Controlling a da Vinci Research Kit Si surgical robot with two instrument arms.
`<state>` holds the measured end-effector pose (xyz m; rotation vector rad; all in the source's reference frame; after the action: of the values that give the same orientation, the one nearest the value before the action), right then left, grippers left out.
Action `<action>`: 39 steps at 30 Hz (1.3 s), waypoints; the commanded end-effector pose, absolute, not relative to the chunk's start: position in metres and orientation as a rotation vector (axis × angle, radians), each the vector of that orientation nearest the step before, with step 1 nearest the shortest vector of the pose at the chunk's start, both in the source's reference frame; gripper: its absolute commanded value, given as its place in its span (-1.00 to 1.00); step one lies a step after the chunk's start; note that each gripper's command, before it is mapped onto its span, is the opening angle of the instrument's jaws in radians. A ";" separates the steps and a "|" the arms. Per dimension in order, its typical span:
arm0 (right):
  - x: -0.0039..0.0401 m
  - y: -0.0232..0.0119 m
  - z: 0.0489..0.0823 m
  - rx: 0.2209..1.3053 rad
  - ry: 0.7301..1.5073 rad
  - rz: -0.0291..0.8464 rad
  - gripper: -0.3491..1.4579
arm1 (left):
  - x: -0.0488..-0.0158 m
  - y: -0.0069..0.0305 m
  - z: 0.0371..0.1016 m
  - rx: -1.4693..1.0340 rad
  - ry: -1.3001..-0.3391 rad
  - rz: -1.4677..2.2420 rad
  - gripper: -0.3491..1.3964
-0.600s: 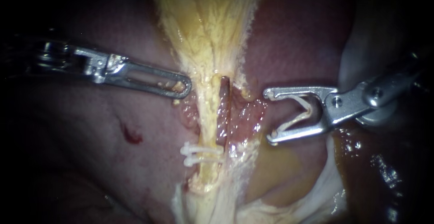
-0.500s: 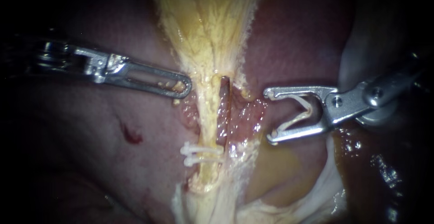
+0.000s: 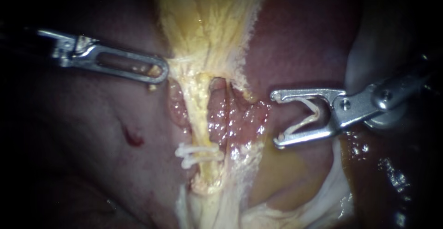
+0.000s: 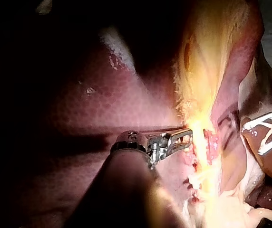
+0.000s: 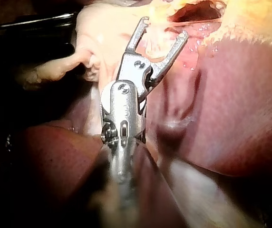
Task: Clipping third clip left tube
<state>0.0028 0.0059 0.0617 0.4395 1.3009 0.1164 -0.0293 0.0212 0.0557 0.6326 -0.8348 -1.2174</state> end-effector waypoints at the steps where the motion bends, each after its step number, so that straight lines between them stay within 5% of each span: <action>1: 0.0029 0.0059 0.0617 0.440 1.301 0.116 -0.06 | -0.0292 0.0212 0.0553 0.632 -0.839 -1.220 -1.00; 16: 0.0063 0.0049 0.0623 0.468 1.305 0.137 -0.06 | -0.0296 0.0204 0.0553 0.624 -0.840 -1.224 -1.00; 39: 0.0137 0.0035 0.0683 0.530 1.302 0.203 -0.06 | -0.0298 0.0203 0.0554 0.622 -0.840 -1.226 -1.00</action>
<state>0.0139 0.0035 0.0688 0.5371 1.3000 0.2108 -0.0299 0.0203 0.0554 0.6224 -0.8400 -1.2258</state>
